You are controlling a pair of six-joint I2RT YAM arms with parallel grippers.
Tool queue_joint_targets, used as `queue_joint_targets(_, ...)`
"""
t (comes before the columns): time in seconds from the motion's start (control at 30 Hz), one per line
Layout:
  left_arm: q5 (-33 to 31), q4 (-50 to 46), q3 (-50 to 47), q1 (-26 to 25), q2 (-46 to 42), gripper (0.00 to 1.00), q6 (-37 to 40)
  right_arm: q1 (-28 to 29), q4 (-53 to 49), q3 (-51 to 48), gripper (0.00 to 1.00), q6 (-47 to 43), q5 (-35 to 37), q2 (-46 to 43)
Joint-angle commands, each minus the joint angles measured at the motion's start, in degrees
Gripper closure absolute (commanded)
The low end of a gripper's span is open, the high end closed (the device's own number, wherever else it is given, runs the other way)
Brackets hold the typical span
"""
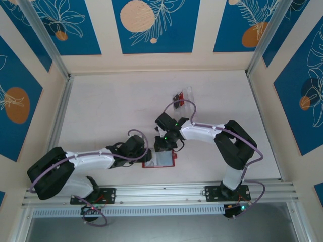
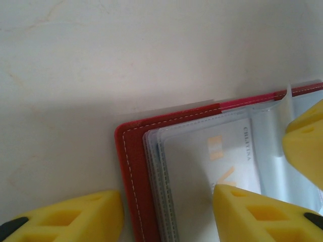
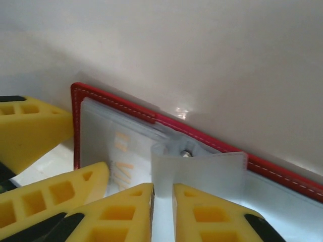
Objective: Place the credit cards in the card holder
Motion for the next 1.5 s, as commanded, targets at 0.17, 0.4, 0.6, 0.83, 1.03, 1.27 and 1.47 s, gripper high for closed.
queue_joint_targets(0.17, 5.6, 7.4, -1.6, 0.0, 3.4, 0.47, -0.5, -1.1, -4.2, 0.1, 0.64, -2.8, 3.0, -2.9)
queue_joint_targets(0.4, 5.7, 7.7, -1.7, 0.0, 3.9, 0.47, -0.7, -0.8, -9.1, 1.8, 0.6, -5.5, 12.4, -3.6)
queue_joint_targets(0.6, 5.6, 7.3, -1.7, -0.1, 3.8, 0.47, -0.7, -0.1, -10.1, 3.1, 0.6, -6.6, 16.6, -0.4)
queue_joint_targets(0.83, 5.6, 7.1, -1.5, 0.0, 3.8, 0.47, -0.7, 1.3, -10.1, 4.0, 0.6, -6.5, 19.7, 2.9)
queue_joint_targets(1.03, 5.4, 6.9, -1.5, 0.0, 3.8, 0.47, -0.7, 2.7, -10.3, 4.4, 0.7, -6.4, 20.5, 4.2)
queue_joint_targets(1.27, 5.8, 7.2, -1.2, 0.0, 4.5, 0.47, -0.6, 3.4, -11.9, 5.4, 0.8, -6.4, 22.4, 2.6)
queue_joint_targets(1.47, 6.0, 7.4, -1.1, 0.0, 4.8, 0.47, -0.6, 4.1, -13.8, 7.2, 0.92, -6.7, 24.0, 1.9)
